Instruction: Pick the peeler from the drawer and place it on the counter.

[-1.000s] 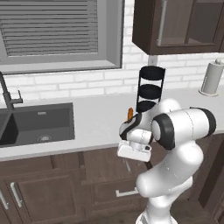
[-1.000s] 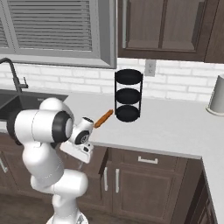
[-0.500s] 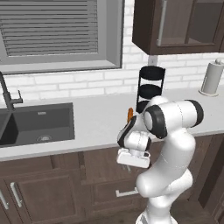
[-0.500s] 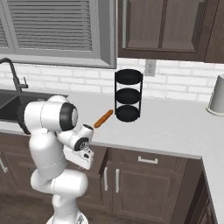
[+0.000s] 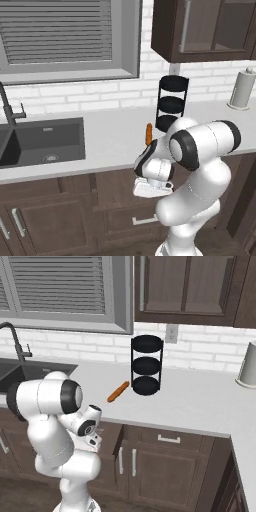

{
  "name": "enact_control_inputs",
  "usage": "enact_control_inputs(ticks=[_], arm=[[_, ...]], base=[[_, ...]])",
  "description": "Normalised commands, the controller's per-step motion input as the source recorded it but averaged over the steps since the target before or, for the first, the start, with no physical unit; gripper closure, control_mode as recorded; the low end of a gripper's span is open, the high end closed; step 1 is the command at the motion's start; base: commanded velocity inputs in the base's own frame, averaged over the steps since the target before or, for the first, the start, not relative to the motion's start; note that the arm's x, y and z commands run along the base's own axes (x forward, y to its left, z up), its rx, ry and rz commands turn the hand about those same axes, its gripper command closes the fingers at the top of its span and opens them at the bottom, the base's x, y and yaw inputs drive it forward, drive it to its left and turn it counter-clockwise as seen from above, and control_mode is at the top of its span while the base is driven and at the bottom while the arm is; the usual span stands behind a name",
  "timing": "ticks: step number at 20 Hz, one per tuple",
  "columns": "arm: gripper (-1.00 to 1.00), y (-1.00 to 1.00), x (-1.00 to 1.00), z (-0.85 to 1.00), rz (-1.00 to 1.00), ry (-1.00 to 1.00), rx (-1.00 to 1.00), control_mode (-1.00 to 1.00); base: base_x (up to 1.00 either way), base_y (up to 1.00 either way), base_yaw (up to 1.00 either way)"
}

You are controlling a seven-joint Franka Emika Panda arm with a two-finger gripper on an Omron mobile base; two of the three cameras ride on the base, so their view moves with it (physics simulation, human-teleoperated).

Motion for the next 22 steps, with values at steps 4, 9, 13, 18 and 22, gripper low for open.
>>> enact_control_inputs(ticks=[4,9,13,18,22], arm=[[-1.00,0.15,-0.72,0.00,0.00,-0.04,0.00,-1.00],[-1.00,0.06,-0.47,0.12,0.00,-0.08,-0.01,-1.00],[-1.00,0.00,-0.03,0.46,0.00,-0.09,-0.06,-1.00],[-1.00,0.00,-0.15,0.44,0.00,-0.08,-0.03,-1.00],[-1.00,-0.04,0.04,0.02,0.00,0.00,-0.04,-1.00]], base=[[0.00,0.00,0.00],[0.00,0.00,0.00],[0.00,0.00,0.00],[0.00,0.00,0.00],[0.00,0.00,0.00]])
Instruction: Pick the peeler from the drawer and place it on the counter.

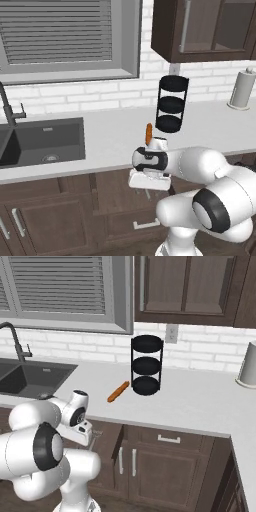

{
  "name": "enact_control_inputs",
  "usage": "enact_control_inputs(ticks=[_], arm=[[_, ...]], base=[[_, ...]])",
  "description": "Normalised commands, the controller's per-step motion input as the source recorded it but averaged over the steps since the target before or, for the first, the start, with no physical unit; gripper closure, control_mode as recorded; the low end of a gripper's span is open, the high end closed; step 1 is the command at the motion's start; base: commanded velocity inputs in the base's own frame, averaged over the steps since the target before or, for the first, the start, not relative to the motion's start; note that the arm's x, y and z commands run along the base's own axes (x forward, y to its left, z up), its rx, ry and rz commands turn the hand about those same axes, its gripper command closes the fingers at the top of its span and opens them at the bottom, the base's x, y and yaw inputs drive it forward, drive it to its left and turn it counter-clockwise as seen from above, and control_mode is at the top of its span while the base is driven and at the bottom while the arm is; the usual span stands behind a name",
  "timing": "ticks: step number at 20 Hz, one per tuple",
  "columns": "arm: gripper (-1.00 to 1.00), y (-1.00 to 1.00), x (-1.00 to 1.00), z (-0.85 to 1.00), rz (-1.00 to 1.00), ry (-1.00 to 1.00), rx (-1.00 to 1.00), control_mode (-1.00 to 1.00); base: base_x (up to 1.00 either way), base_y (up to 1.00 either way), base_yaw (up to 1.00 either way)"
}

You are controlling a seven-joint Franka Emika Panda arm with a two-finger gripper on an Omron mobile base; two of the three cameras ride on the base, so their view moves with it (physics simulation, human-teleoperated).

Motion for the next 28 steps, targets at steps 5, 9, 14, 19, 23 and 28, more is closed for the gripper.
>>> enact_control_inputs(ticks=[5,9,14,19,23,28], arm=[[-1.00,-0.15,0.21,-0.01,0.00,0.00,-0.14,-1.00],[-1.00,-0.20,0.09,-0.05,0.00,0.00,-0.13,-1.00],[-1.00,-0.24,0.13,-0.15,0.00,0.00,-0.05,-1.00],[-1.00,-0.17,0.21,-0.31,0.00,0.00,-0.01,-1.00],[-1.00,-0.01,0.39,-0.27,0.00,0.00,-0.05,-1.00],[-1.00,0.00,0.44,-0.22,0.00,0.00,-0.01,-1.00]], base=[[0.00,0.00,0.00],[0.00,0.00,0.00],[0.00,0.00,0.00],[0.00,0.00,0.00],[0.00,0.00,0.00],[0.00,0.00,0.00]])
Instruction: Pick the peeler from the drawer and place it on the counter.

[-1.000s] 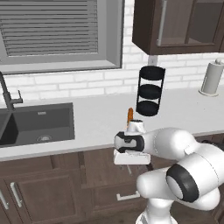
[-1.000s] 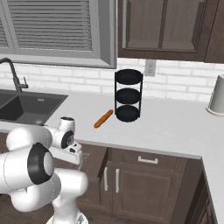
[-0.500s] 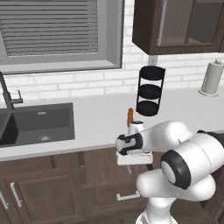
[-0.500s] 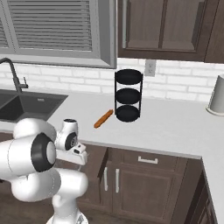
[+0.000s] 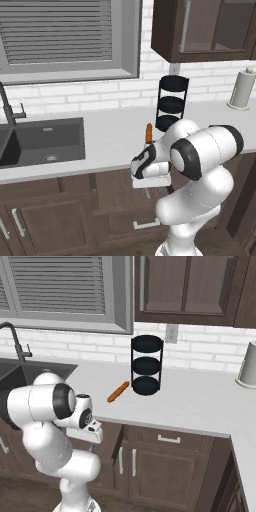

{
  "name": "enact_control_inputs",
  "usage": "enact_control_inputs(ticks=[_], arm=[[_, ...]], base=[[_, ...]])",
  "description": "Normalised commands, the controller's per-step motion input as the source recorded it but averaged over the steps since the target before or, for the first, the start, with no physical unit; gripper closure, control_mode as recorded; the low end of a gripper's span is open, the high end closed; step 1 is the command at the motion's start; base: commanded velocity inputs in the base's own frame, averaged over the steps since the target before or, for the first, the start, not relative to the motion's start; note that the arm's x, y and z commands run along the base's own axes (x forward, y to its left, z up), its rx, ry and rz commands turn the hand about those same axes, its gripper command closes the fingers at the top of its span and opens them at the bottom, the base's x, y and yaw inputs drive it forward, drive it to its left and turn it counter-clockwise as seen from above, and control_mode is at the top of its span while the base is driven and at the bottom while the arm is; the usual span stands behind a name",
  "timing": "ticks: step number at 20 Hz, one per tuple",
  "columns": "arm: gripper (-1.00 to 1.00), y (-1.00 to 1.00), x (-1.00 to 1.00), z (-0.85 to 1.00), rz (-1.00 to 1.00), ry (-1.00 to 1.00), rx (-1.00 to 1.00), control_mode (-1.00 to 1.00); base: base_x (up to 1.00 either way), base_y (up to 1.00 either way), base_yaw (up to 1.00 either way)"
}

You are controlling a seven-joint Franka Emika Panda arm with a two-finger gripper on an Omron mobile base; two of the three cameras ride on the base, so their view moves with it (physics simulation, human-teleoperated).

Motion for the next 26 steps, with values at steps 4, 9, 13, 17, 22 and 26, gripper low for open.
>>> enact_control_inputs(ticks=[4,9,13,17,22,26], arm=[[-1.00,0.00,0.38,-0.20,0.00,0.00,0.00,-1.00],[-1.00,0.00,0.31,-0.36,0.00,0.01,0.00,-1.00],[-1.00,0.00,0.23,-0.47,0.00,0.01,0.00,-1.00],[-1.00,0.00,0.18,-0.36,0.00,0.00,0.00,-1.00],[-1.00,0.00,0.10,-0.32,0.00,0.00,0.00,-1.00],[1.00,0.06,0.00,-0.47,0.00,0.00,0.00,-1.00]], base=[[0.00,0.00,0.00],[0.00,0.00,0.00],[0.00,0.00,0.00],[0.00,0.00,0.00],[0.00,0.00,0.00],[0.00,0.00,0.00]])
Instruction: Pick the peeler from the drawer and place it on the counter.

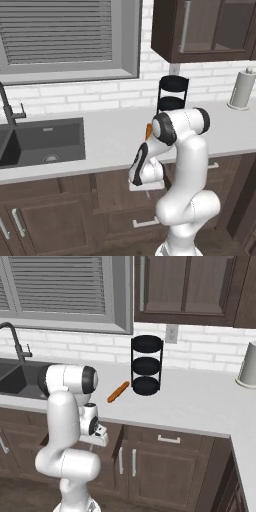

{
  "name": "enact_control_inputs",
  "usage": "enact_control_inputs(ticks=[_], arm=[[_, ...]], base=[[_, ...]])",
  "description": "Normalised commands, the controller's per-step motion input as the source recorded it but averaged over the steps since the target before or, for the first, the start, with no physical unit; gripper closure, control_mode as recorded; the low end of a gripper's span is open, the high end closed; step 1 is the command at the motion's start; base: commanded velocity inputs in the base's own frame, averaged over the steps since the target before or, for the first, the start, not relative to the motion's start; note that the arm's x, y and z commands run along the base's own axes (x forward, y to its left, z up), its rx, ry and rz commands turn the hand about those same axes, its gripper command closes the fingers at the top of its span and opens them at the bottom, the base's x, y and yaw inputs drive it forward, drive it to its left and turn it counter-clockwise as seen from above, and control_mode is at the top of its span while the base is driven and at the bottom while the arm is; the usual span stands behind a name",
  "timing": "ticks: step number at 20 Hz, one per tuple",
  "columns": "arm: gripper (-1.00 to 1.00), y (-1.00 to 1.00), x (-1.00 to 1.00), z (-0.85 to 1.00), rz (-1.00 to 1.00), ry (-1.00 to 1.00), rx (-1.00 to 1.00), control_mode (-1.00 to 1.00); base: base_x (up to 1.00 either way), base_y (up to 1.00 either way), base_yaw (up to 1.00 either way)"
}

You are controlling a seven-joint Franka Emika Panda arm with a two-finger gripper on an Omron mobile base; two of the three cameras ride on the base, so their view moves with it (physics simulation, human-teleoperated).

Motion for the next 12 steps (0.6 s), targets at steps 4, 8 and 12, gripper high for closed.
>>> enact_control_inputs(ticks=[4,8,12], arm=[[1.00,0.13,-0.02,-0.64,0.01,0.00,-0.04,-1.00],[1.00,0.13,-0.45,-0.11,0.16,0.00,-0.04,-1.00],[1.00,0.01,-0.41,0.00,0.32,0.00,0.00,-1.00]], base=[[0.00,0.00,0.00],[0.00,0.00,0.00],[0.00,0.00,0.00]])
